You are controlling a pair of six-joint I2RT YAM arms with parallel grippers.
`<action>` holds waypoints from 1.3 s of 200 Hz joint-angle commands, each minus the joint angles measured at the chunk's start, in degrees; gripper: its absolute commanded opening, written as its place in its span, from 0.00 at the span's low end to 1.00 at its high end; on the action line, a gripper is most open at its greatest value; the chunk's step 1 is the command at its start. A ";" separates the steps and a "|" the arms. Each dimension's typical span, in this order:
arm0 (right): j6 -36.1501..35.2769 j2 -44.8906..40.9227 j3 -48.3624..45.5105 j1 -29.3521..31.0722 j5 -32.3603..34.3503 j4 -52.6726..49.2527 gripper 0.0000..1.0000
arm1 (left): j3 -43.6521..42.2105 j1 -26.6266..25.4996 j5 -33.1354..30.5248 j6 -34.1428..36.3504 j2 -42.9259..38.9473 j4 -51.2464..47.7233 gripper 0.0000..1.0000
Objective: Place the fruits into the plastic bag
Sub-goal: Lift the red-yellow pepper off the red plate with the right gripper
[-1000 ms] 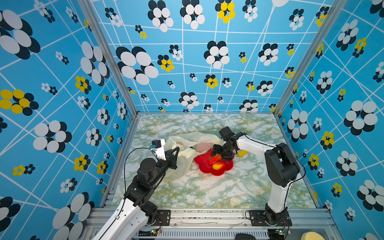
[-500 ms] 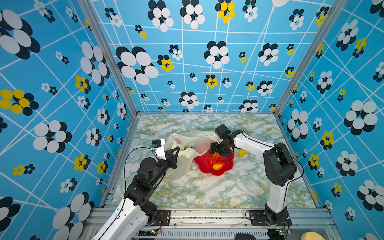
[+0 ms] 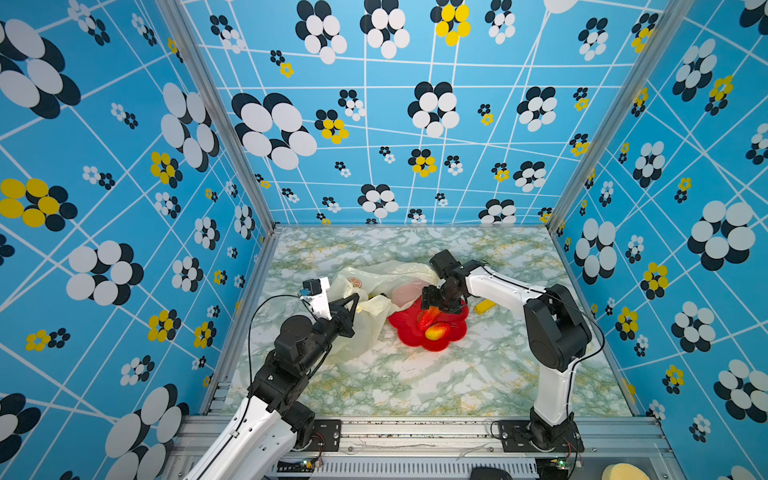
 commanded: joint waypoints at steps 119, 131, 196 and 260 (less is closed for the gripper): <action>0.92 4.07 2.05 0.62 -1.62 1.97 0.65 | -0.23 0.39 -0.91 -0.14 -2.57 -1.64 0.00; 1.17 3.36 1.63 0.57 -1.66 3.15 0.63 | -0.24 0.39 -0.92 -0.14 -2.50 -1.58 0.00; 2.08 -2.33 -2.68 0.62 -1.92 11.19 0.45 | -0.15 0.42 -0.91 -0.31 -2.83 -2.19 0.00; 2.48 -5.25 -4.71 0.64 -3.10 15.06 0.31 | -0.01 0.39 -0.65 -1.03 -3.01 -2.72 0.00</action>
